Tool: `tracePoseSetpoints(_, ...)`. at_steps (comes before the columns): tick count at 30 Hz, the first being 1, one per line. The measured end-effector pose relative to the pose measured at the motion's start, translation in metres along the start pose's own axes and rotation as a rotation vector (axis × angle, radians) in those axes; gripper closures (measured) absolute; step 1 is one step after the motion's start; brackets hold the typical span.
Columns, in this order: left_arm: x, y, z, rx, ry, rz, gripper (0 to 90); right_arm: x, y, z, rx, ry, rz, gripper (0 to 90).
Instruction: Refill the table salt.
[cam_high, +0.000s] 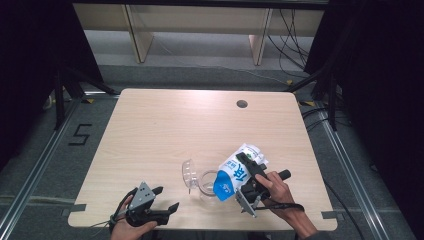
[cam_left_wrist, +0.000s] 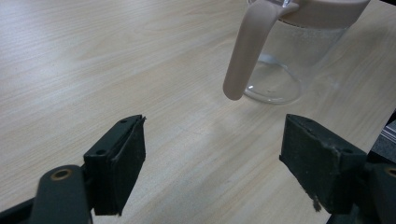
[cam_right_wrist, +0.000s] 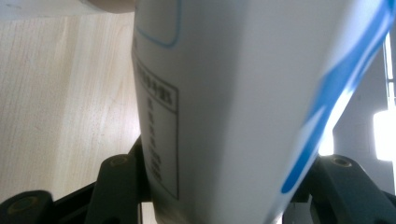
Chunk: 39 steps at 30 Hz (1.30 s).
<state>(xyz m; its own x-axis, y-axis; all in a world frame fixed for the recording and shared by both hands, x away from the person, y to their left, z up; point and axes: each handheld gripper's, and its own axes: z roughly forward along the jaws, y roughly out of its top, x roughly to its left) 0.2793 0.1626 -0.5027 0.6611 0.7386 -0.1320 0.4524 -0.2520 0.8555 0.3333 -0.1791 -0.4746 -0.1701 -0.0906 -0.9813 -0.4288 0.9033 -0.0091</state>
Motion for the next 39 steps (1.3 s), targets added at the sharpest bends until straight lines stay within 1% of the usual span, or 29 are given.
tracePoseSetpoints(2,-0.0004,0.0002,-0.0004,0.004,0.005,0.002,21.6,-0.0021,0.0,-0.0003,-0.001,-0.005,-0.022,46.7)
tracePoseSetpoints(4,-0.0002,0.0002,-0.0002,0.003,0.002,0.002,21.6,-0.001,-0.0006,-0.0002,0.002,-0.008,-0.013,46.7)
tracePoseSetpoints(6,0.0002,0.0001,0.0,0.001,0.0,0.0,21.6,-0.0017,-0.0004,-0.0007,0.006,-0.011,-0.025,46.7)
tracePoseSetpoints(7,0.0001,0.0001,0.0,0.001,0.0,0.001,21.6,-0.0021,-0.0001,-0.0002,0.004,-0.013,-0.039,46.7)
tracePoseSetpoints(8,0.0,0.0001,0.0,0.001,0.0,0.0,21.7,-0.0036,-0.001,0.0015,-0.019,-0.024,-0.071,46.7)
tracePoseSetpoints(9,-0.0002,0.0001,-0.0001,0.002,0.0,0.002,21.6,-0.0034,-0.001,0.0012,-0.016,-0.026,-0.07,46.7)
tracePoseSetpoints(10,-0.0006,0.0003,-0.0004,0.005,0.005,0.001,21.6,-0.0058,-0.0002,0.0014,-0.019,-0.024,-0.106,46.7)
tracePoseSetpoints(11,-0.0005,0.0002,-0.0004,0.004,0.004,0.001,21.6,-0.0059,-0.0001,0.0019,-0.026,-0.028,-0.117,46.9)
tracePoseSetpoints(13,0.0,0.0001,0.0,0.0,-0.001,0.001,21.6,-0.0037,0.0008,0.0009,-0.008,-0.025,-0.092,47.1)
tracePoseSetpoints(16,-0.0001,0.0002,-0.0001,0.0,0.0,0.001,21.6,-0.0036,0.001,0.0011,-0.007,-0.022,-0.103,47.1)
tracePoseSetpoints(17,-0.0003,0.0003,-0.0003,0.003,0.002,0.002,21.6,-0.0036,0.0008,0.0008,-0.007,-0.028,-0.097,47.1)
tracePoseSetpoints(19,-0.0004,0.0003,-0.0003,0.003,0.001,0.002,21.7,-0.0038,0.0006,0.0005,-0.006,-0.035,-0.101,47.1)
tracePoseSetpoints(20,-0.0003,0.0004,-0.0003,0.003,-0.001,0.002,21.8,-0.0036,0.0004,0.0003,0.0,-0.031,-0.097,47.1)
tracePoseSetpoints(21,-0.0002,0.0003,-0.0002,0.002,-0.002,0.001,21.9,0.0003,-0.0005,-0.0009,0.024,-0.024,-0.043,47.2)
tracePoseSetpoints(23,-0.0001,0.0003,0.0,0.001,-0.004,0.0,22.0,-0.0008,-0.0007,-0.0005,0.021,-0.029,-0.057,47.2)
tracePoseSetpoints(25,0.0,0.0004,-0.0001,0.001,-0.004,0.002,22.1,-0.0005,-0.0006,-0.0007,0.023,-0.032,-0.058,47.1)
tracePoseSetpoints(26,0.0,0.0004,-0.0001,0.002,-0.004,0.002,22.1,-0.0023,0.0001,-0.0009,0.022,-0.037,-0.086,47.2)
tracePoseSetpoints(27,0.0,0.0004,-0.0001,0.002,-0.003,0.002,22.1,-0.0051,0.0008,-0.0002,0.002,-0.046,-0.126,47.2)
tracePoseSetpoints(28,-0.0001,0.0004,-0.0001,0.001,-0.003,0.002,22.1,-0.0027,-0.0003,0.0,0.008,-0.039,-0.097,47.5)
tracePoseSetpoints(29,-0.0002,0.0004,-0.0001,0.002,-0.003,0.001,22.0,-0.0029,-0.0004,0.0,0.01,-0.039,-0.098,47.7)
tracePoseSetpoints(30,-0.0001,0.0004,0.0,0.002,-0.003,0.002,22.0,-0.0015,0.0,-0.0005,0.017,-0.038,-0.079,47.7)
tracePoseSetpoints(31,0.0,0.0004,-0.0001,0.0,-0.003,0.002,22.0,-0.0008,0.0002,-0.0008,0.025,-0.037,-0.072,47.7)
tracePoseSetpoints(33,0.0001,0.0004,-0.0001,0.001,-0.003,0.002,22.0,-0.0069,0.0006,0.0015,-0.009,-0.051,-0.165,47.7)
tracePoseSetpoints(36,0.0002,0.0004,-0.0001,0.001,-0.003,0.003,22.0,-0.0069,0.0009,0.0013,-0.002,-0.052,-0.163,47.7)
tracePoseSetpoints(37,0.0002,0.0004,-0.0001,0.001,-0.003,0.003,22.0,-0.0039,0.0,0.0014,0.005,-0.05,-0.121,47.8)
tracePoseSetpoints(38,0.0002,0.0005,-0.0002,0.001,-0.002,0.003,22.0,-0.0068,0.0008,0.0013,0.002,-0.053,-0.158,47.8)
tracePoseSetpoints(39,0.0003,0.0005,-0.0002,0.001,-0.002,0.003,21.9,-0.0074,0.0009,0.0013,0.0,-0.055,-0.168,47.9)
